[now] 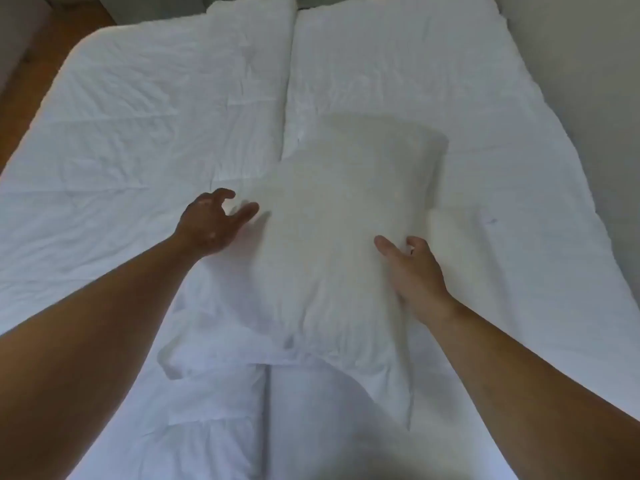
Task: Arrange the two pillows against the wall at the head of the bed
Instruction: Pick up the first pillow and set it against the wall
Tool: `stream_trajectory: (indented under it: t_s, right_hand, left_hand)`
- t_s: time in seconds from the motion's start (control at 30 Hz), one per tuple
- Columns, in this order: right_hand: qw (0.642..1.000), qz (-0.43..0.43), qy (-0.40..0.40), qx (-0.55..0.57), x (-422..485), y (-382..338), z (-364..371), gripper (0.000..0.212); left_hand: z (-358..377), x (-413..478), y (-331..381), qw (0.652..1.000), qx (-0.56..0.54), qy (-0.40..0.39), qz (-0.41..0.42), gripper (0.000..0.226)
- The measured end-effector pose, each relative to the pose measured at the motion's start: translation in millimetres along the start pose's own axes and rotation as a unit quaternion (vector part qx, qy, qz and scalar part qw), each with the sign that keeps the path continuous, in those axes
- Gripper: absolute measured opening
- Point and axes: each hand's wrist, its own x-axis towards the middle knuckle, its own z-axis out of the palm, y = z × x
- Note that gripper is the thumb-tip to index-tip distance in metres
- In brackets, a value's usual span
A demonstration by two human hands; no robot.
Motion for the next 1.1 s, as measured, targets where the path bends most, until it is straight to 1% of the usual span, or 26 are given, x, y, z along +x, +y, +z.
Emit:
stream_trajectory:
  t_s: [0.07,0.13,0.17,0.27,0.4,0.47,0.5,0.53,0.57,0.6,0.63,0.67,0.73,0.83,0.93,1.03,1.1]
  right_hand:
    - [1.0,0.009,0.004,0.009,15.4,1.6,1.4,0.103]
    - [0.999,0.023,-0.006,0.035,28.2,8.0,3.2,0.104]
    - [0.998,0.027,-0.012,0.055,35.7,12.3,5.4,0.104]
    - [0.994,0.04,-0.026,0.102,47.7,21.9,10.2,0.111]
    - [0.993,0.019,-0.029,0.117,55.4,35.7,20.0,0.119]
    - [0.993,0.009,-0.026,0.116,57.2,40.6,20.7,0.122]
    - [0.993,0.004,-0.025,0.118,58.0,43.0,20.3,0.121]
    - [0.992,0.002,-0.028,0.123,56.9,44.1,18.5,0.118]
    - [0.991,-0.001,-0.028,0.132,56.7,46.2,16.9,0.112]
    - [0.989,-0.004,-0.028,0.144,55.6,46.8,14.8,0.104]
    - [0.987,-0.006,-0.029,0.156,53.6,46.6,12.3,0.095]
    - [0.986,-0.009,-0.03,0.164,50.8,44.8,8.8,0.086]
    - [0.985,-0.03,-0.025,0.167,44.9,38.1,1.0,0.07]
    - [0.984,-0.073,-0.007,0.165,34.4,26.6,-17.2,0.061]
    - [0.981,-0.113,0.005,0.16,21.1,17.7,-37.5,0.06]
    - [0.977,-0.154,0.024,0.144,2.1,9.0,-56.0,0.067]
    - [0.975,-0.179,0.039,0.129,-13.3,4.2,-70.4,0.07]
  left_hand:
    - [7.3,19.2,7.0,0.999,-0.008,-0.026,-0.035,0.079]
    - [14.8,33.5,14.2,0.996,-0.039,-0.055,-0.062,0.079]
    - [21.1,42.1,15.7,0.995,-0.048,-0.068,-0.061,0.082]
    - [40.1,55.2,19.7,0.993,-0.053,-0.083,-0.061,0.114]
    - [70.6,61.3,10.9,0.98,-0.124,-0.087,-0.125,0.116]
    - [83.8,64.4,-1.3,0.977,-0.145,-0.09,-0.131,0.118]
    - [85.4,61.5,0.0,0.976,-0.157,-0.087,-0.127,0.112]
    - [82.9,53.4,6.7,0.973,-0.172,-0.089,-0.123,0.1]
    - [80.7,45.7,15.9,0.974,-0.177,-0.084,-0.113,0.081]
    - [77.5,38.1,25.8,0.976,-0.177,-0.078,-0.104,0.06]
    - [76.3,32.6,33.2,0.978,-0.173,-0.068,-0.095,0.046]
    - [73.3,24.5,42.0,0.981,-0.169,-0.057,-0.081,0.039]
    - [67.2,9.3,55.7,0.984,-0.165,-0.032,-0.058,0.033]
    - [61.7,-14.8,69.7,0.98,-0.195,0.01,-0.046,0.024]
    - [60.2,-44.0,81.4,0.972,-0.228,0.045,-0.038,0.017]
    - [62.1,-73.9,87.0,0.956,-0.284,0.059,-0.039,0.011]
    - [65.0,-96.2,90.3,0.943,-0.326,0.061,-0.034,0.014]
